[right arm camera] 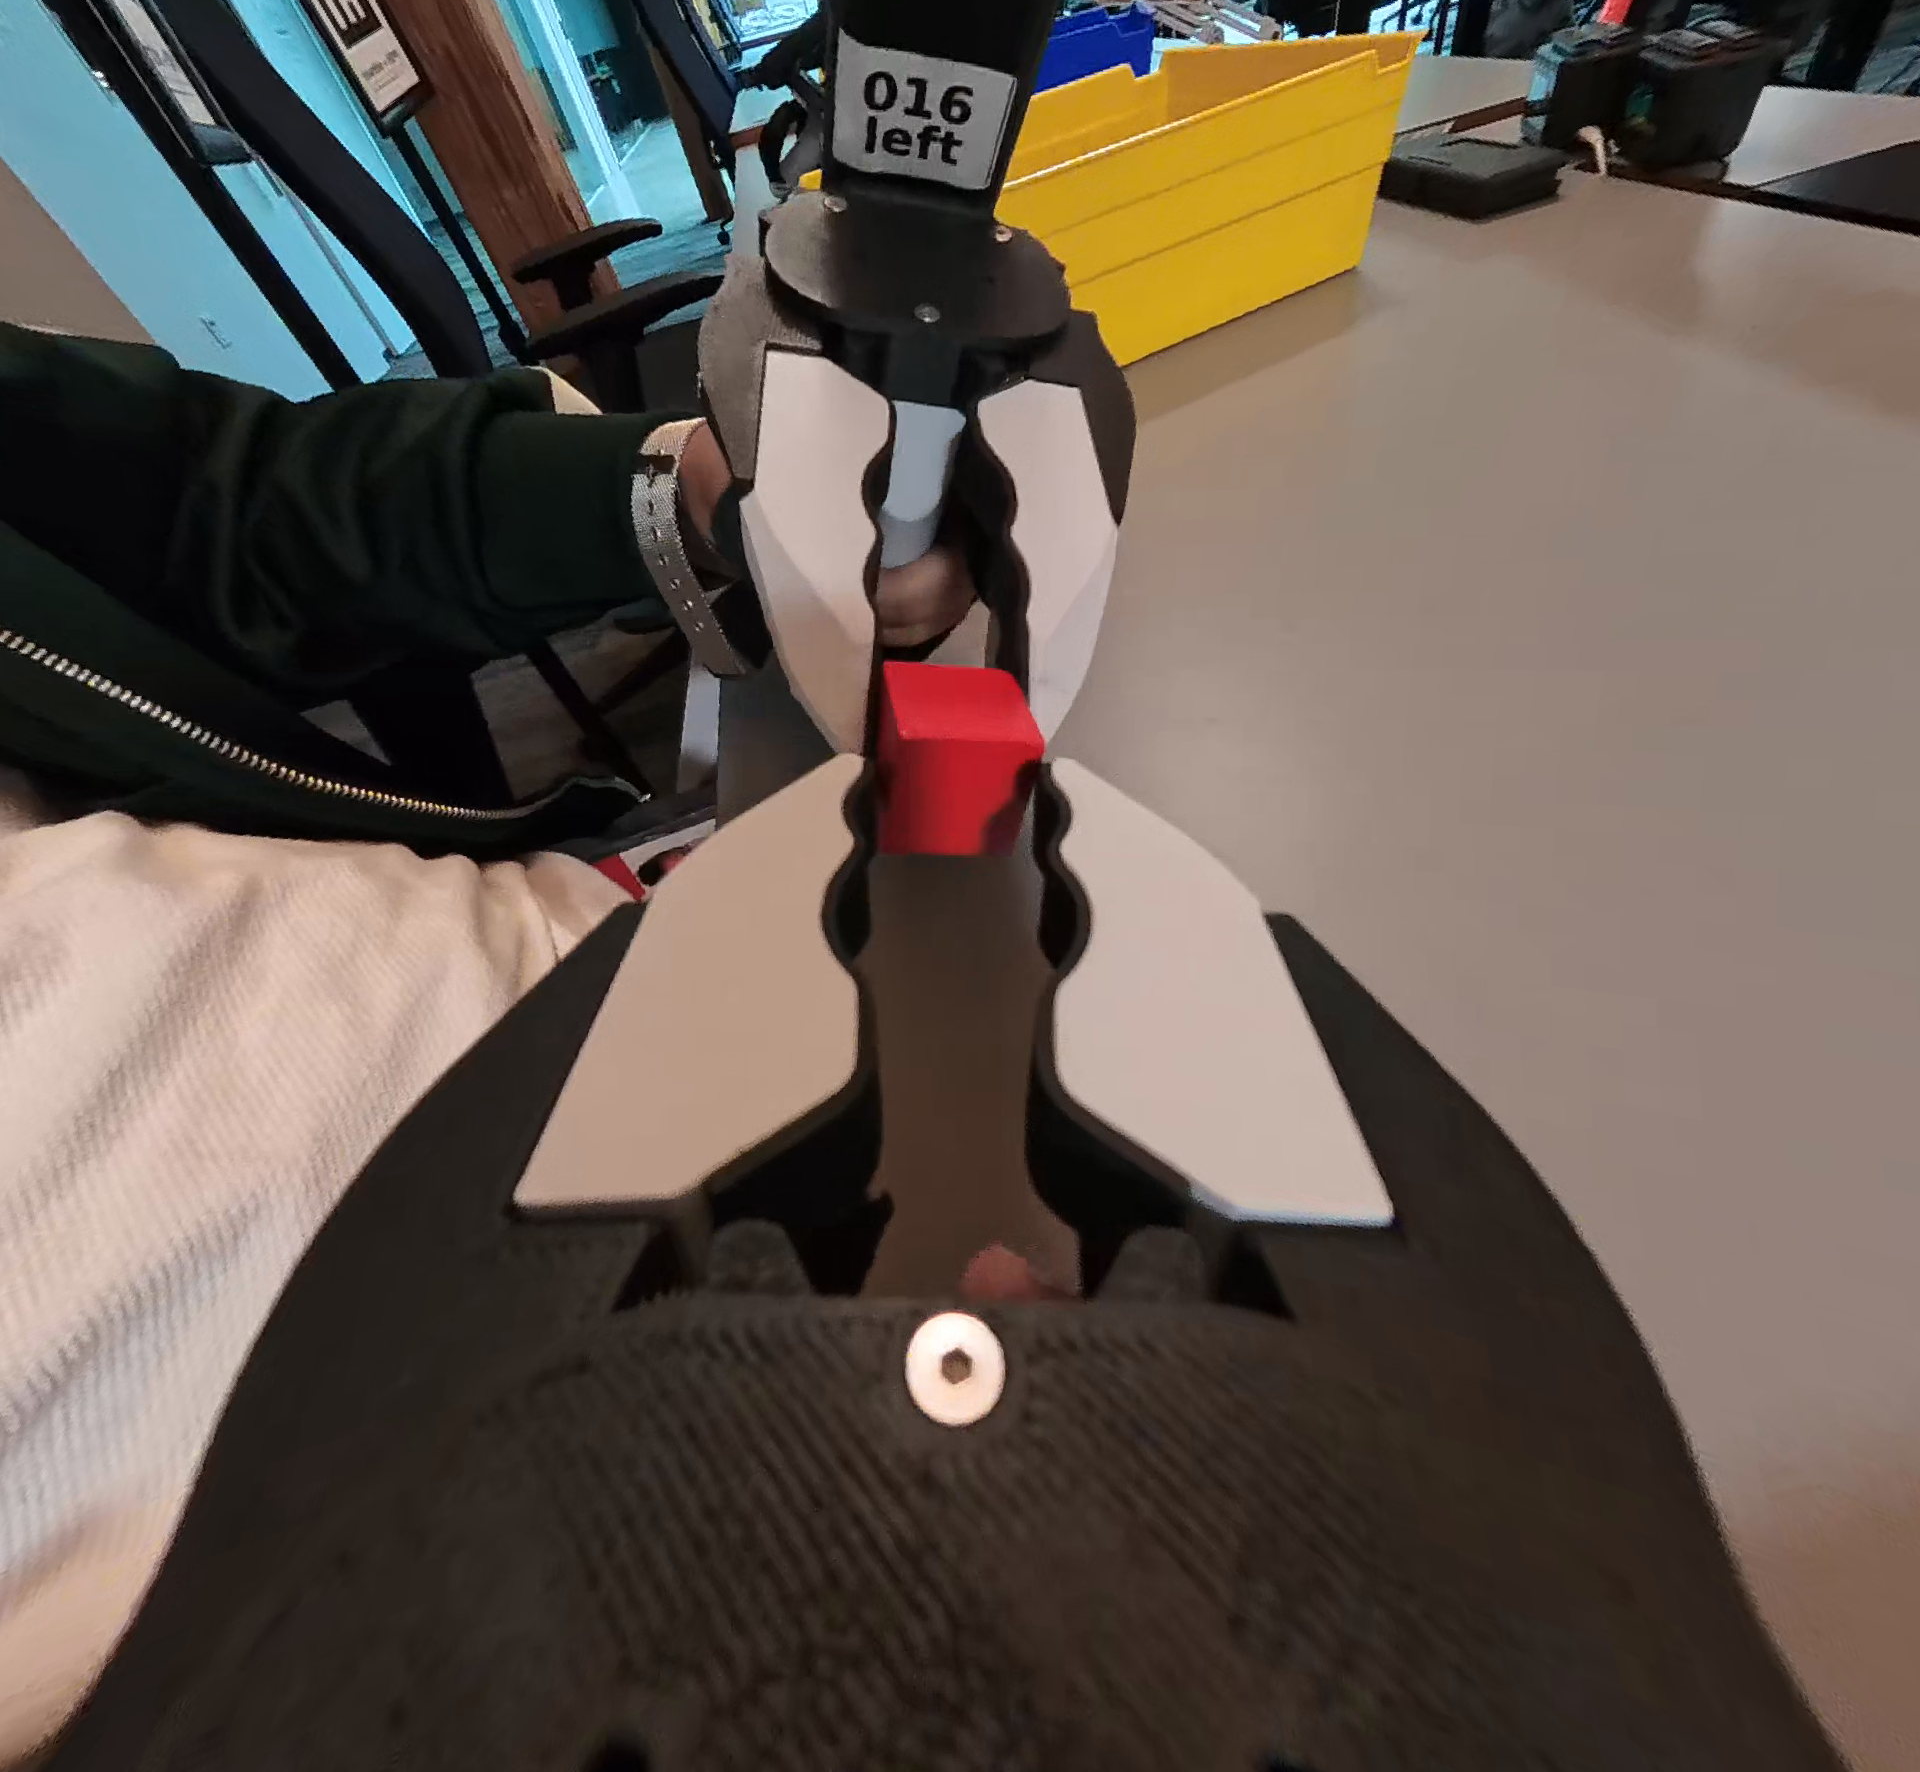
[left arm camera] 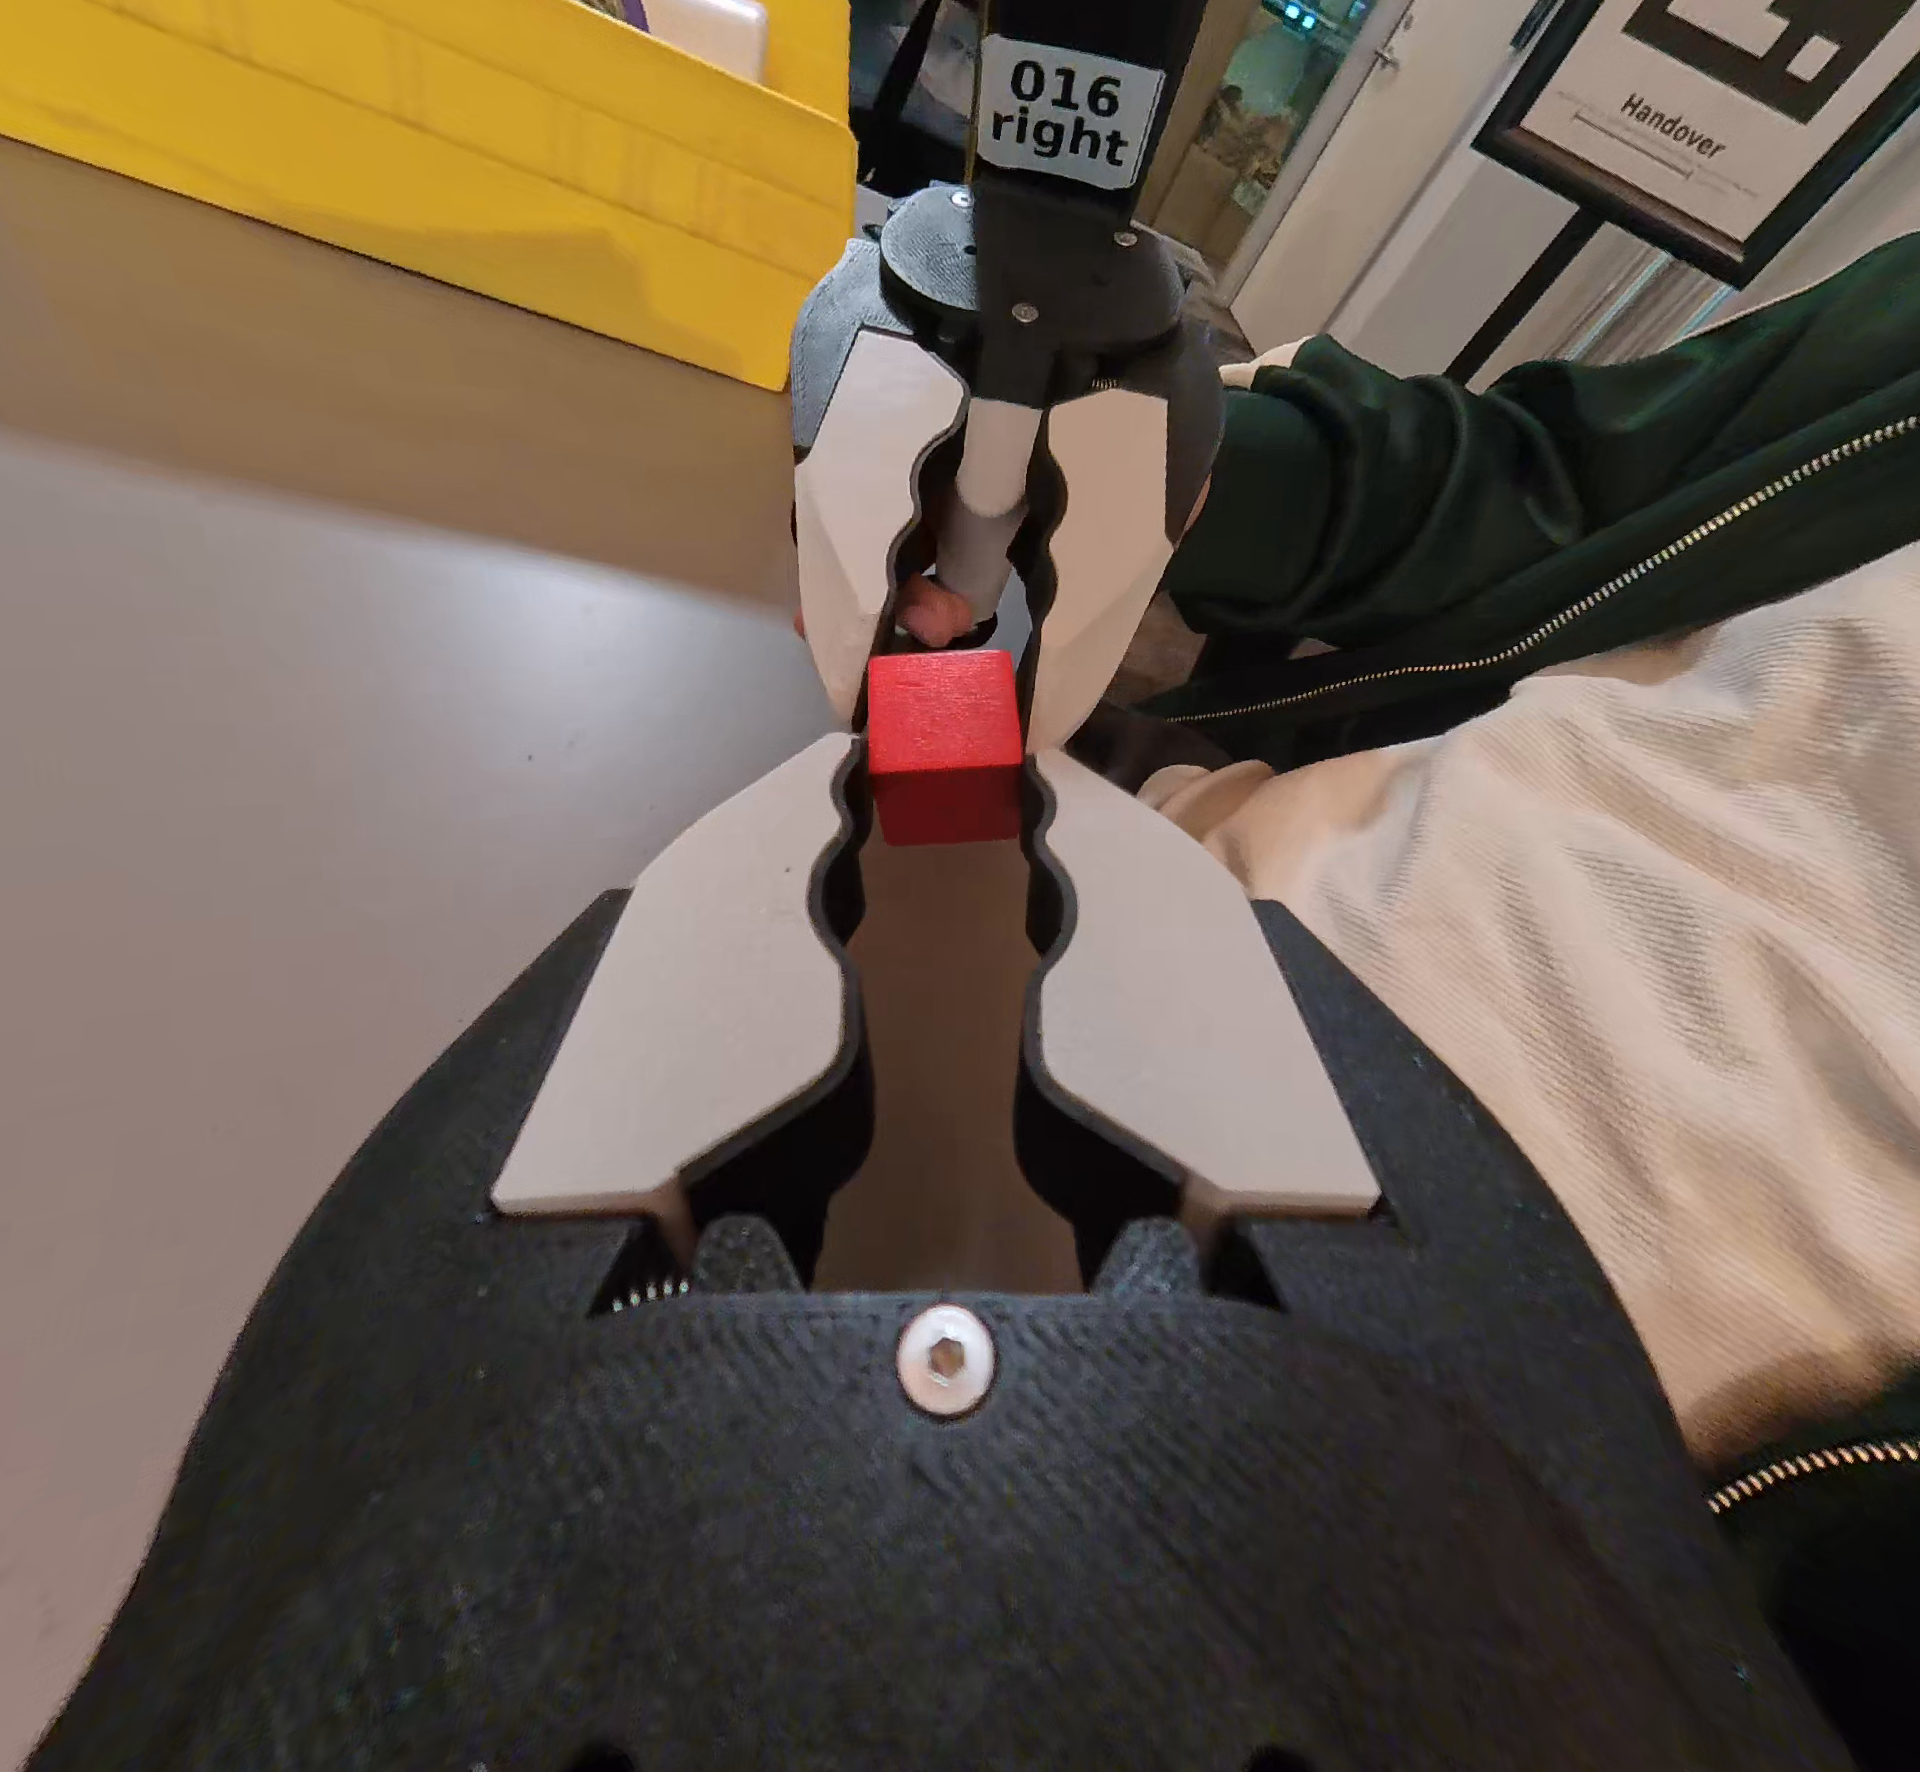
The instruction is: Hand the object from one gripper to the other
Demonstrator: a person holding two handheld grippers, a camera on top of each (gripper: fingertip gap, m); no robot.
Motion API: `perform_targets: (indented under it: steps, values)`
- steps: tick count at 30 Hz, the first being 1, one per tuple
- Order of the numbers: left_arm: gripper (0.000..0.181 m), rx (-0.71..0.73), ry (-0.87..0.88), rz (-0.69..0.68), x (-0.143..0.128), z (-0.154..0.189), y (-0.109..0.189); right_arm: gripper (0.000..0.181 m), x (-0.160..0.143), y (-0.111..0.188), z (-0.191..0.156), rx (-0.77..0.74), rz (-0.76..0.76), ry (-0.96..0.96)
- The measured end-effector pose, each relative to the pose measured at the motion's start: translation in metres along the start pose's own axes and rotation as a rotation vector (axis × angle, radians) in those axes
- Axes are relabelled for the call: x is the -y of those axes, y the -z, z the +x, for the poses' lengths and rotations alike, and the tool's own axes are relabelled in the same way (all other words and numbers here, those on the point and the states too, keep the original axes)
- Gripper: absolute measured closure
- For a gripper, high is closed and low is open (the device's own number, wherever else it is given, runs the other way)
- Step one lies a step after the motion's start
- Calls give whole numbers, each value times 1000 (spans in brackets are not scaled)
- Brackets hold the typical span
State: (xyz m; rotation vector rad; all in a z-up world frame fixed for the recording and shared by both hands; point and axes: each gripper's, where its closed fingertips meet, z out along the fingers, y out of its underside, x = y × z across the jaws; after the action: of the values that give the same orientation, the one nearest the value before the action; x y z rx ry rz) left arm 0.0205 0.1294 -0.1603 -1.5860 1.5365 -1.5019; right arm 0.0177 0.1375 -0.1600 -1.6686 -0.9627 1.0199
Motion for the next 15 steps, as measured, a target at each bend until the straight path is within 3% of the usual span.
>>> perform_targets:
  steps: [4, 9, 13, 15]
  values:
    - [151, -18, -11, 77, 8, 1, 3, 154, 8, 3, 1, 5, 40, -36]
    - [124, 17, -68, 150, 16, -2, 8, 153, 22, 14, 9, -4, 143, -135]
    - [110, 253, -359, 64, 14, -11, 3, 153, 30, 22, 13, 76, 246, -377]
    - [113, 354, -518, 24, 15, -12, 1, 153, 28, 23, 13, 161, 256, -545]
